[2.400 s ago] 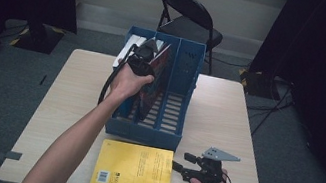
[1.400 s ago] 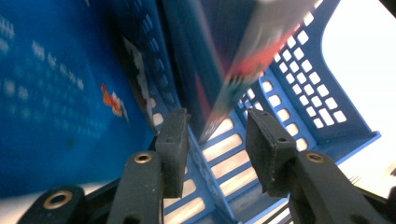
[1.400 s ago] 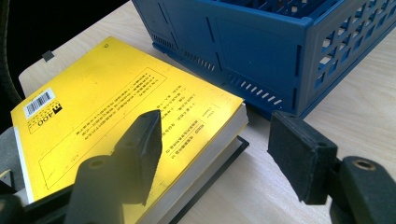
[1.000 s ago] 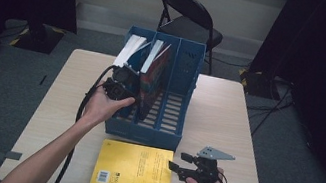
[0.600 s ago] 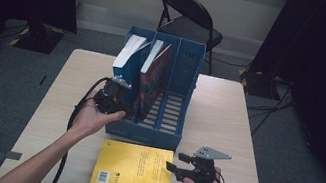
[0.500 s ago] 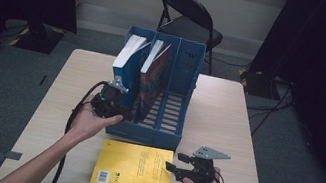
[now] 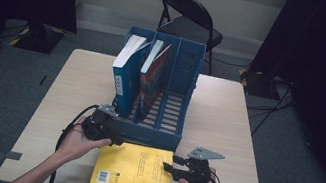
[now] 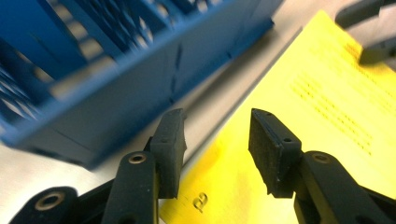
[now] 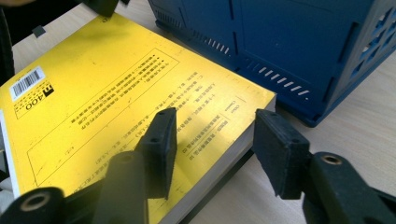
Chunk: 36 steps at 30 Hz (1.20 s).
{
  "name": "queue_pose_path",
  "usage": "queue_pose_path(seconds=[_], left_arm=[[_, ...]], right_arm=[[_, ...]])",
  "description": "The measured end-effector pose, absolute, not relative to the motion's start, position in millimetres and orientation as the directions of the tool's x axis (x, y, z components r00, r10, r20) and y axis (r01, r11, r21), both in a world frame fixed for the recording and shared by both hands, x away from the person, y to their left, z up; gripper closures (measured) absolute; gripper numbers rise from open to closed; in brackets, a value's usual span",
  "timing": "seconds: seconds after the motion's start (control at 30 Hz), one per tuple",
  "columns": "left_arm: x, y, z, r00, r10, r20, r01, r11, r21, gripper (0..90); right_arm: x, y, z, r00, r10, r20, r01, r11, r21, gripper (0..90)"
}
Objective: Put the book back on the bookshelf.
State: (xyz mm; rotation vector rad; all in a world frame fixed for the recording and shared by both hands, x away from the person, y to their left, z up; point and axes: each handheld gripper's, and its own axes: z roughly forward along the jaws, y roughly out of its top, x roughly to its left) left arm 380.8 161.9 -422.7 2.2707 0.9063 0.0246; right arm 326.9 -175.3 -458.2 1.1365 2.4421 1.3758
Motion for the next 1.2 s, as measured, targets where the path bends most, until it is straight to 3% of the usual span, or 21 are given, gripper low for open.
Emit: queue_pose_path(seconds=[0.07, 0.27, 0.43, 1.2], left_arm=[[378.9, 161.6, -426.7, 0.757, 0.608, -0.241, 0.608, -0.517, 0.603, 55.0], [368.4, 158.4, -429.5, 0.770, 0.613, -0.176, 0.576, -0.551, 0.604, 52.4], [362.3, 159.7, -434.8, 0.777, 0.587, -0.229, 0.584, -0.533, 0.612, 53.5], [338.2, 170.3, -448.7, 0.778, 0.564, -0.277, 0.569, -0.444, 0.693, 51.7]], right_arm=[[327.3, -175.1, -457.8, -0.707, 0.664, 0.242, 0.552, 0.304, 0.777, 53.6], [330.4, -170.9, -456.9, -0.699, 0.673, 0.242, 0.563, 0.308, 0.767, 55.3], [336.7, -161.3, -456.5, -0.711, 0.661, 0.239, 0.557, 0.323, 0.765, 55.8], [358.7, -121.3, -457.6, -0.755, 0.618, 0.219, 0.519, 0.358, 0.776, 57.0]])
